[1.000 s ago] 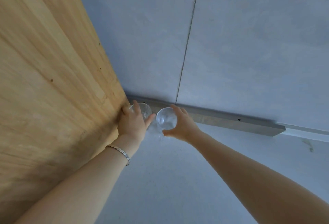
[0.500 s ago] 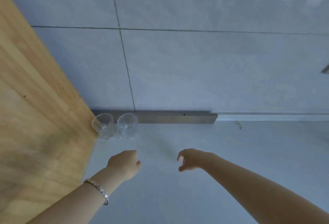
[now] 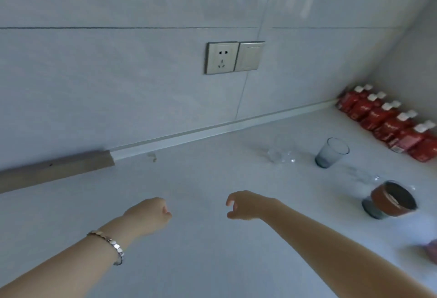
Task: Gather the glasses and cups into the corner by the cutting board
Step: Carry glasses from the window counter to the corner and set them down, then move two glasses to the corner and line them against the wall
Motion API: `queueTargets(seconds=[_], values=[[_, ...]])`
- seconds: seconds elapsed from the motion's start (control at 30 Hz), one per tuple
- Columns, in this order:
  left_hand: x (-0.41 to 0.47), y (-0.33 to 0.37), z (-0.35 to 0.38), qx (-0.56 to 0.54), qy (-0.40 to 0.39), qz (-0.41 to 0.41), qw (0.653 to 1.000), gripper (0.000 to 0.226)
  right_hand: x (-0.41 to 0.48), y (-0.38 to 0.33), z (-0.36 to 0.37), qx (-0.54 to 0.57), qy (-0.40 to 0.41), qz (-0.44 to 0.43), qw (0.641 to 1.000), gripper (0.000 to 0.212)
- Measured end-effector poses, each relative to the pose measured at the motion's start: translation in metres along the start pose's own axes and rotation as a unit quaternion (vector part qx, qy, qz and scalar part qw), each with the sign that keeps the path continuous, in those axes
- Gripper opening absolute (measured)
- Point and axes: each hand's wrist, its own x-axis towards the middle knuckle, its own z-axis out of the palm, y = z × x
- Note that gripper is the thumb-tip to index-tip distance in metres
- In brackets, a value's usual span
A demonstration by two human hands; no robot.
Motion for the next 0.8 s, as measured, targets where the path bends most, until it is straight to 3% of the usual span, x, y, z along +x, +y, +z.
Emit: queueTargets(seconds=[0.2, 0.37, 0.47, 0.57, 0.63, 0.8], values=[[0.045, 0.15, 0.034, 0.004, 0.003, 0.013, 1.0, 0.009, -0.013, 0.168, -0.042, 0.041, 0.058, 0.035, 0.997, 0.035], [0.072, 0.219, 0.045, 0.014, 0.006, 0.007, 1.0, 0.006, -0.002, 0.27, -0.079, 0.092, 0.259, 0.078, 0.958, 0.035], [0.087, 0.242, 0.05, 0.015, 0.001, -0.001, 1.0, 0.007, 0.008, 0.312, -0.106, 0.134, 0.343, 0.13, 0.921, 0.051], [0.099, 0.259, 0.054, 0.011, 0.007, -0.013, 1.0, 0.009, 0.025, 0.342, -0.122, 0.164, 0.296, 0.193, 0.921, 0.095], [0.107, 0.269, 0.057, -0.001, 0.019, -0.024, 1.0, 0.02, 0.036, 0.351, -0.121, 0.188, 0.248, 0.205, 0.928, 0.109], [0.129, 0.309, 0.057, -0.027, 0.084, -0.007, 0.996, 0.055, 0.041, 0.362, -0.106, 0.269, 0.304, 0.175, 0.897, 0.089]])
